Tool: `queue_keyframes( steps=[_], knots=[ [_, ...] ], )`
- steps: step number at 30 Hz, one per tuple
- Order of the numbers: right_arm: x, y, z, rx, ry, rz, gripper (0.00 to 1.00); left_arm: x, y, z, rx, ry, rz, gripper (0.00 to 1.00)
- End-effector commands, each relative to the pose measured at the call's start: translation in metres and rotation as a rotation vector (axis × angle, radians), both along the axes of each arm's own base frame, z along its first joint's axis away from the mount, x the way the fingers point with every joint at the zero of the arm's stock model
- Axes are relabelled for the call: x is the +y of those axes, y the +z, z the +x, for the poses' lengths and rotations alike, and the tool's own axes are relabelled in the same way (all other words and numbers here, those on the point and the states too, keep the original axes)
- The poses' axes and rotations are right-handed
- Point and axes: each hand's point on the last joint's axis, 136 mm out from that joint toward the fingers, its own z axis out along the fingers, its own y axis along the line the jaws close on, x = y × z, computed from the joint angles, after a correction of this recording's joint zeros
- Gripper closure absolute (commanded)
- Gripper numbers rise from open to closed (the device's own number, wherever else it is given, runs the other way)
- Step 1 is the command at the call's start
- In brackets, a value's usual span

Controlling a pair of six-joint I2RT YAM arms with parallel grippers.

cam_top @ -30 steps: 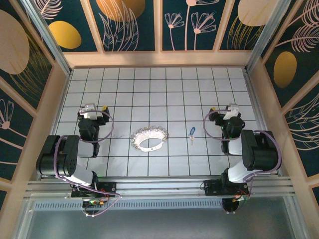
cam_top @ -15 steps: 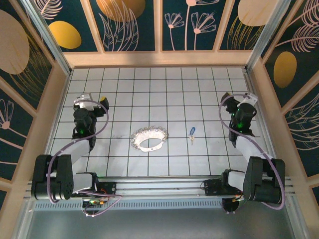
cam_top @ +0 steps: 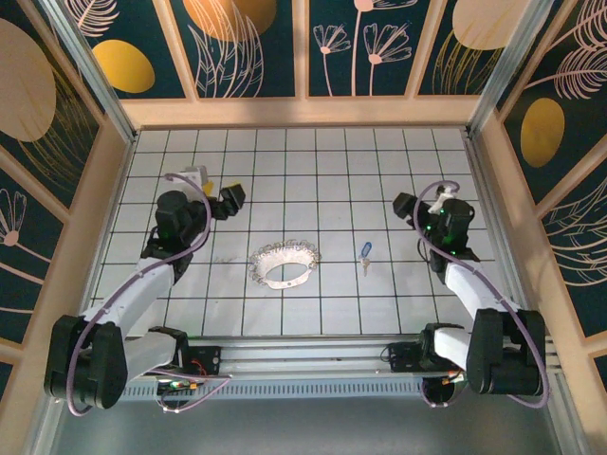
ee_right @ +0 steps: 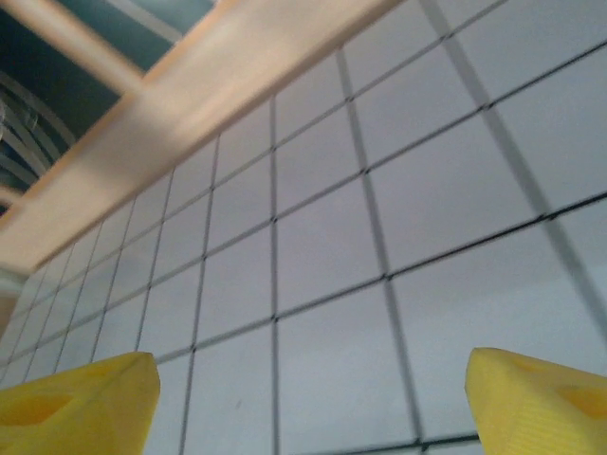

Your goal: Put the keys on the keyring

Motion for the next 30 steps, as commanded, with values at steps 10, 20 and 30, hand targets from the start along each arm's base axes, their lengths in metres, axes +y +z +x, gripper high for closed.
queue_keyframes(
  steps=[10, 20, 30],
  knots=[
    [0.113, -0.043, -0.073, 0.227, 0.397, 0.173, 0.28, -0.096, -0.078, -0.055, 0.273, -0.31, 0.099, 0.15],
    [0.147, -0.059, -0.09, 0.294, 0.47, 0.199, 0.33, -0.122, -0.102, -0.067, 0.354, -0.386, 0.139, 0.16],
    [0.169, -0.068, -0.092, 0.333, 0.504, 0.194, 0.33, -0.101, -0.099, -0.048, 0.331, -0.214, 0.16, 0.01]
  ],
)
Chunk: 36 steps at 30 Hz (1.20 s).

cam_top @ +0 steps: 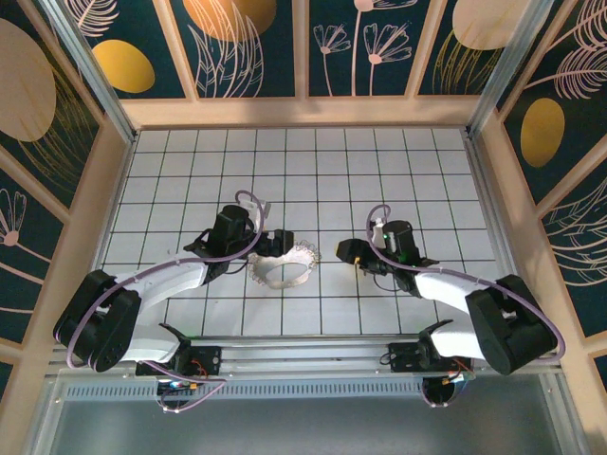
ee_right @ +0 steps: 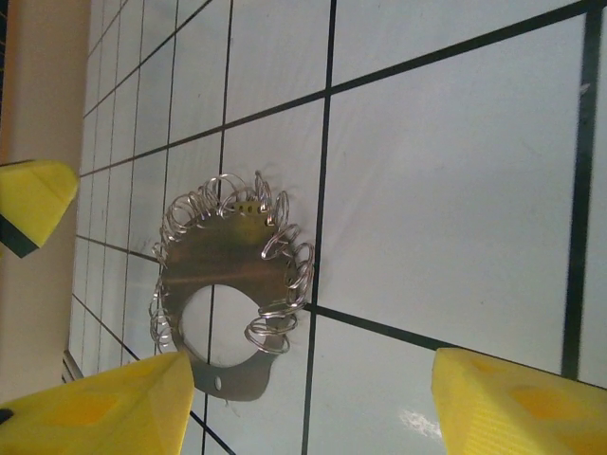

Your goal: Put the keys on the keyring

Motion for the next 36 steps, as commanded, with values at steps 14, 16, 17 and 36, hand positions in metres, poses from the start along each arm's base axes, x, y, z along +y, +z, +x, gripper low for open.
queue_keyframes(
  steps=[14, 16, 17, 36],
  knots=[
    [0.037, 0.016, 0.003, 0.018, 0.029, 0.052, 0.36, -0.011, 0.014, 0.009, -0.009, -0.055, 0.046, 0.05],
    [0.04, 0.015, 0.0, 0.036, 0.038, 0.069, 0.4, -0.019, 0.013, 0.0, 0.013, -0.107, 0.013, 0.08],
    [0.042, 0.015, -0.002, 0.045, 0.047, 0.076, 0.43, -0.021, 0.013, -0.003, 0.021, -0.126, -0.001, 0.1],
    [0.068, -0.007, -0.015, 0.123, 0.138, 0.076, 0.7, -0.032, 0.002, -0.024, 0.056, -0.178, -0.06, 0.16]
  ],
)
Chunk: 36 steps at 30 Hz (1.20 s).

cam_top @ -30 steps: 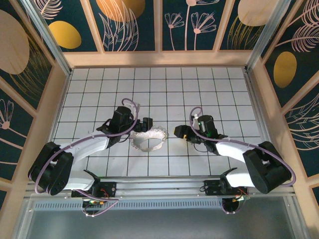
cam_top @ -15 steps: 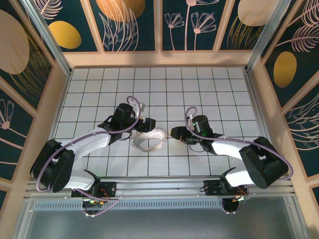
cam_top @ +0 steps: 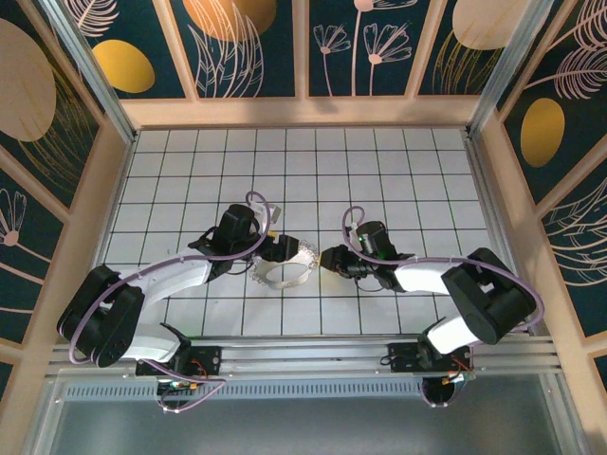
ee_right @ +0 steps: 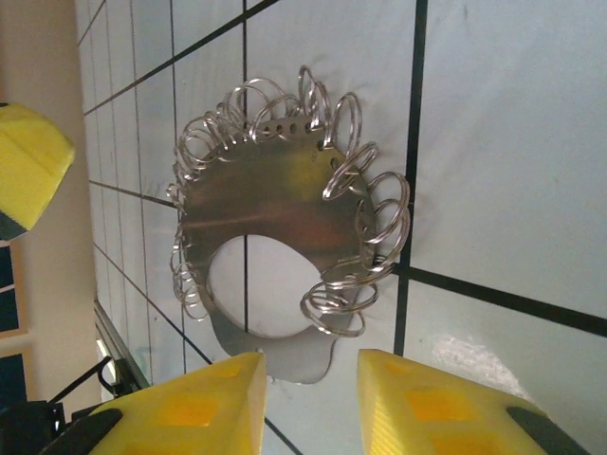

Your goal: Put the keys on the keyring

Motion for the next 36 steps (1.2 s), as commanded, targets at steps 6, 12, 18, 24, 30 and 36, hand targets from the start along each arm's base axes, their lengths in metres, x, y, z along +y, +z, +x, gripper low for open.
queue_keyframes(
  steps=[6, 12, 18, 24, 30, 36],
  knots=[
    [0.022, 0.007, 0.013, -0.015, 0.047, 0.046, 0.75, -0.006, 0.002, -0.002, -0.008, -0.025, -0.022, 0.16],
    [0.033, 0.007, 0.029, -0.026, 0.062, 0.036, 0.77, -0.005, -0.001, -0.004, -0.005, -0.03, -0.014, 0.16],
    [0.047, 0.002, 0.046, -0.015, 0.086, 0.038, 0.8, -0.007, -0.003, -0.006, 0.005, -0.046, -0.016, 0.16],
    [0.043, 0.016, 0.043, -0.052, 0.086, 0.054, 0.77, -0.008, -0.005, -0.009, 0.004, -0.06, -0.013, 0.16],
    [0.02, 0.029, 0.03, -0.103, 0.061, -0.013, 0.67, -0.018, -0.008, -0.019, 0.017, -0.119, -0.01, 0.18],
    [-0.003, 0.02, 0.005, -0.106, 0.072, -0.081, 0.64, -0.026, -0.009, -0.021, 0.014, -0.129, -0.001, 0.2]
  ],
)
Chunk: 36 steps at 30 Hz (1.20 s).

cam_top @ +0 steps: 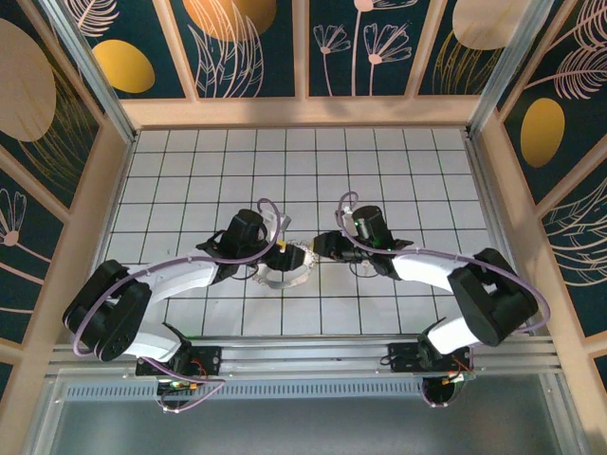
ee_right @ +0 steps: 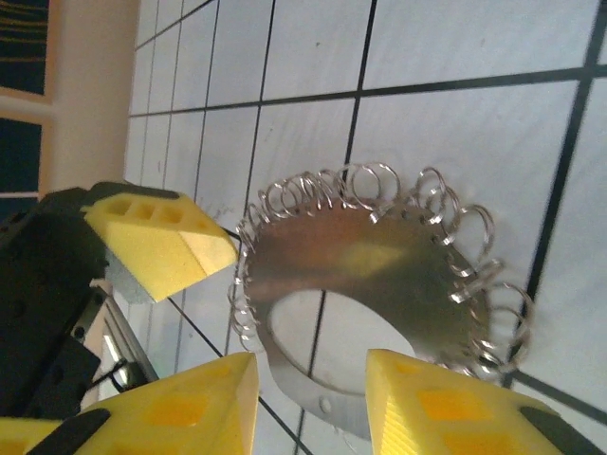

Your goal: Put the keys on the keyring

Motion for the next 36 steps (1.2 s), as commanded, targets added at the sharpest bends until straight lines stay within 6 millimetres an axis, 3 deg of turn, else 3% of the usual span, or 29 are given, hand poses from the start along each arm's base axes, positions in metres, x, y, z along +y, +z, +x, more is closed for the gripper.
queue_keyframes(
  steps=[1, 12, 22, 36],
  knots=[
    [-0.021, -0.024, -0.02, 0.028, 0.007, -0.094, 0.64, -0.006, 0.007, 0.004, -0.031, -0.011, -0.016, 0.2],
    [-0.02, -0.044, -0.037, 0.016, 0.076, -0.139, 0.64, -0.006, 0.015, 0.013, -0.044, 0.054, -0.052, 0.2],
    [-0.006, -0.056, -0.032, 0.011, 0.103, -0.162, 0.65, -0.003, 0.018, 0.015, -0.05, 0.087, -0.072, 0.19],
    [0.014, -0.056, -0.02, 0.0, 0.129, -0.154, 0.68, -0.002, 0.014, 0.015, -0.046, 0.089, -0.062, 0.19]
  ],
)
